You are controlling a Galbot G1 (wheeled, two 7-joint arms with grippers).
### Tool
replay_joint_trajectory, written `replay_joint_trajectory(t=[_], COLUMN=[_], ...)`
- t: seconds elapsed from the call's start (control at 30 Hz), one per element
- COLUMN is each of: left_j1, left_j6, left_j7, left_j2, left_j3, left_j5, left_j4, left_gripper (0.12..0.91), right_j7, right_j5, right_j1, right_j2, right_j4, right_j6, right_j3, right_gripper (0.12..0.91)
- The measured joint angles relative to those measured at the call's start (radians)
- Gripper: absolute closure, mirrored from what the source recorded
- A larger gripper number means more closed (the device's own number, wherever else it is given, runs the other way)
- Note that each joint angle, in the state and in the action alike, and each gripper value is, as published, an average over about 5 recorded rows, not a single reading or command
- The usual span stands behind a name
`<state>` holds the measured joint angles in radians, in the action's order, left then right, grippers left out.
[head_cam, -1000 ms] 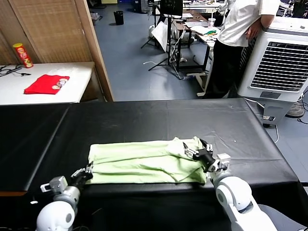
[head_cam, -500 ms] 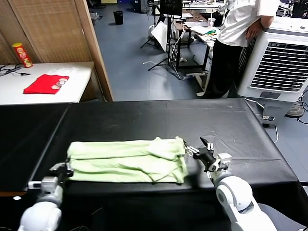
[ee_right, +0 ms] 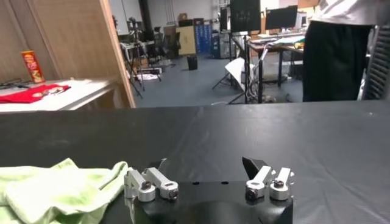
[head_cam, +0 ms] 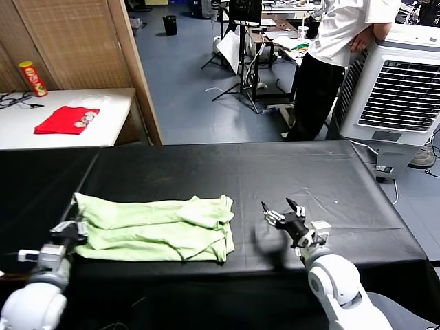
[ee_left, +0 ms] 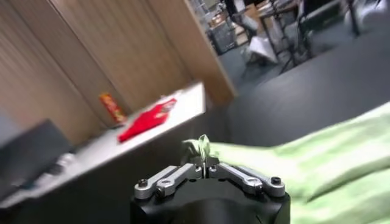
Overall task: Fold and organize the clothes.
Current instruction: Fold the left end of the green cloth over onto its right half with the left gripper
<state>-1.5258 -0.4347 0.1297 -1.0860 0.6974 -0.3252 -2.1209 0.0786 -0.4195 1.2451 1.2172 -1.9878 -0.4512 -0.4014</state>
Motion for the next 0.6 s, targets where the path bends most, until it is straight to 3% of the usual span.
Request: replay_joint_trajectory(t=[0.2, 0.33, 0.47, 0.6], left_j1=[0.082, 0.147, 0.209, 0.243], left_j6=[-0.072, -0.096, -0.109, -0.112], left_j7=[0.064, 0.097, 0.124, 0.132], left_j2=[-0.125, -0.184, -0.227, -0.264], left_j3=[-0.206, -0.318, -0.399, -0.453], left_j5=[-0.185, -0.282, -0.329, -0.312], left_j4=[-0.036, -0.033, -0.022, -0.007], left_gripper=[0.888, 0.888, 0.888, 0.888], right_j7=[-0.001, -0.003, -0.004, -0.006], right_j5=[0.031, 0.044, 0.05, 0.052], right_j1=[0.036, 0.053, 0.056, 0.05], right_j2=[0.007, 0.014, 0.022, 0.026], right_j4=[-0.005, 0.002, 0.012, 0.021], right_j6=[-0.001, -0.001, 0.0, 0.0], right_j3=[-0.046, -0.072, -0.082, -0.077], right_gripper=[0.227, 0.227, 0.227, 0.227])
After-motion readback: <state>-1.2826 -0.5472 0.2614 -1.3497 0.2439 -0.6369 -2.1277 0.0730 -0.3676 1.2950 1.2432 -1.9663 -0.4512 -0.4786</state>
